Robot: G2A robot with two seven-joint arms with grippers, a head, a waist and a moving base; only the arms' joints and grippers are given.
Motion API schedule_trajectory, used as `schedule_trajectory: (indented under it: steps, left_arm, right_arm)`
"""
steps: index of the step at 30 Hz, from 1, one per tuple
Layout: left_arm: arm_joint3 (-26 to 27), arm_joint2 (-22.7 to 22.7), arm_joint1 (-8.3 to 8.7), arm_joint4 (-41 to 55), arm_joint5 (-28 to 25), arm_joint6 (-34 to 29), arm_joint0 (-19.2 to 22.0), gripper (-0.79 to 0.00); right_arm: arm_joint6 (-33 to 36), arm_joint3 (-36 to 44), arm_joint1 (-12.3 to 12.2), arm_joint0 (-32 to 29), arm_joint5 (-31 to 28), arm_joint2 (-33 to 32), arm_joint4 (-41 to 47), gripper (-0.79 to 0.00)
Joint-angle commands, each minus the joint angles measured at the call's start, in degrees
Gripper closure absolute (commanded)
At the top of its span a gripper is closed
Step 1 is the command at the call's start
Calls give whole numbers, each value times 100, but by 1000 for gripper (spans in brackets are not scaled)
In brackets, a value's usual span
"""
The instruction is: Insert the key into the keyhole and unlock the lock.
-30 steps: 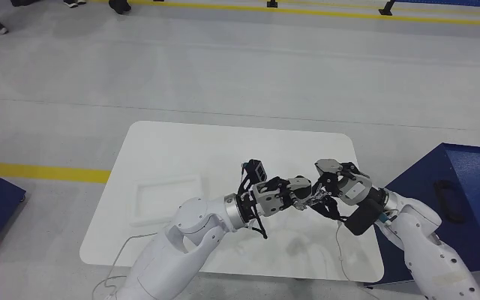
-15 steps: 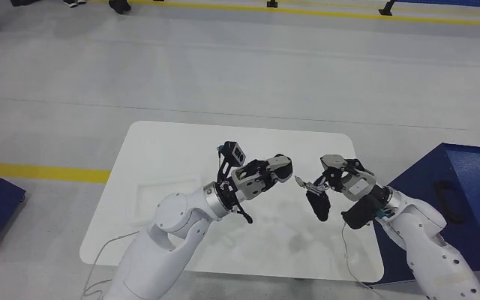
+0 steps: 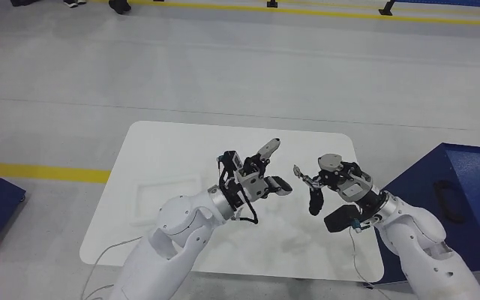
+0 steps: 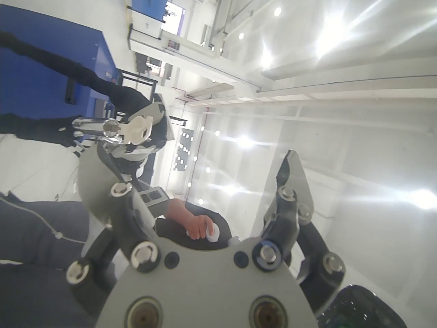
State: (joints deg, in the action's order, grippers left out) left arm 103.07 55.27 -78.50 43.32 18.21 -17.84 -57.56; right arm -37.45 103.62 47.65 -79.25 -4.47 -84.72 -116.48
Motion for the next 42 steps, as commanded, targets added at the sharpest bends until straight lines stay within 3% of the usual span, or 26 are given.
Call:
schedule_trajectory:
  steps: [1, 8, 17, 19, 21, 24, 27, 30, 34, 42]
  left_arm:
    - [-8, -7, 50, -517, 289, -327, 97, -785]
    - [-79, 119, 203, -1676, 369, -1349, 296, -785]
    - [-72, 121, 205, -1682, 343, -1399, 300, -785]
    - [-22, 102, 222, -2038, 307, -1298, 322, -785]
    - [127, 13, 276, -3022, 569, -1079, 391, -785]
    - [208, 128, 324, -2995, 1329, -1629, 557, -785]
    - [286, 91, 401, -3517, 2017, -2150, 871, -711]
    - [342, 78, 434, -3514, 2247, -2595, 1016, -733]
    - [259, 34, 435, -3514, 2114, -2645, 1124, -690]
    - [162, -244, 368, -3430, 1676, -2352, 1133, -456]
  right_arm:
    - [-53, 6, 3, -20, -23, -12, -8, 0]
    - [-293, 19, 19, -55, -210, -56, 88, 0]
    - [-332, 5, 26, -56, -279, -50, 104, 0]
    - [-311, 29, 29, -63, -272, -44, 110, 0]
    - [-302, 92, 36, -90, -250, -44, 64, 0]
    - [-422, 141, 38, -139, -211, -74, -35, 0]
    - [-481, 168, 42, -187, -191, -99, -104, 0]
    - [-518, 200, 47, -201, -165, -123, -185, 0]
    - [-542, 215, 57, -221, -166, -143, -212, 0]
    - [-567, 235, 81, -229, -176, -137, -284, 0]
